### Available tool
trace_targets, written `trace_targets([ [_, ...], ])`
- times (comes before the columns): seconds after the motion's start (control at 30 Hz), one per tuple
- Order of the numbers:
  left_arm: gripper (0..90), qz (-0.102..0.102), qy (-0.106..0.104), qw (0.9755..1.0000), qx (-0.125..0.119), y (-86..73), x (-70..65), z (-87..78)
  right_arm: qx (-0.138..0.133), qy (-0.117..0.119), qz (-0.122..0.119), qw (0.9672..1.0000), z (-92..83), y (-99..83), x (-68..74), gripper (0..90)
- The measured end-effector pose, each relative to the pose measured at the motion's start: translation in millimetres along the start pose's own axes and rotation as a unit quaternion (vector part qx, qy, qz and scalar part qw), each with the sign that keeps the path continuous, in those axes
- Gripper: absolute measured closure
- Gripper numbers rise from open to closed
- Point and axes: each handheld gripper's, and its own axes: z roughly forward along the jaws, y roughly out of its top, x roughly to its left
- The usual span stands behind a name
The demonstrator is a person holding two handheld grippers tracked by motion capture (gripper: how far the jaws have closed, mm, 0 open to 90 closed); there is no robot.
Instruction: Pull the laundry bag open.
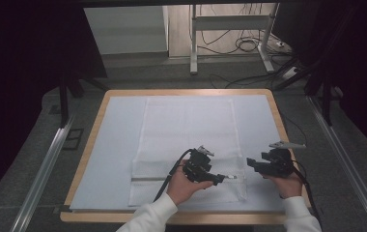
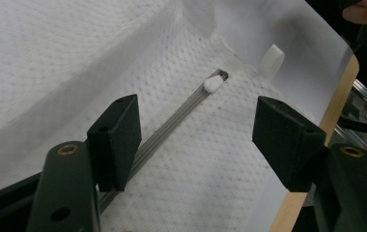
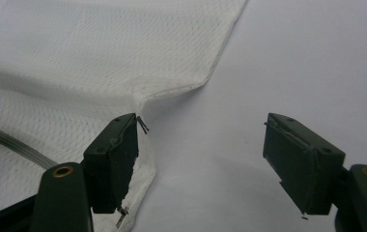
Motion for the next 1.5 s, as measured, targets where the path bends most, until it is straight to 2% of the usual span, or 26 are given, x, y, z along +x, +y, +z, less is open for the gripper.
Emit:
trace_targets([
  [0.27, 35.0, 0.001, -0.003, 1.0, 0.009, 7.5, -4.9, 9.4, 0.002, 0.002, -0.002, 1.0, 0.4, -0.1, 0.4, 28.0],
  [0.4, 36.3, -0.007, -0.002, 0.9999, 0.016, 8.9, -4.5, 13.7, -0.009, 0.003, -0.003, 0.9999, -1.3, 0.2, 0.7, 28.4],
  [1.1, 40.7, -0.017, -0.016, 0.9992, 0.032, 14.5, -11.1, 33.7, -0.003, 0.008, -0.004, 1.0, -1.0, 0.1, -0.5, 29.8],
  [1.5, 48.0, -0.022, -0.025, 0.9985, 0.043, 17.6, -13.6, 46.8, -0.003, 0.008, 0.002, 1.0, -1.4, -0.6, -4.1, 30.2],
])
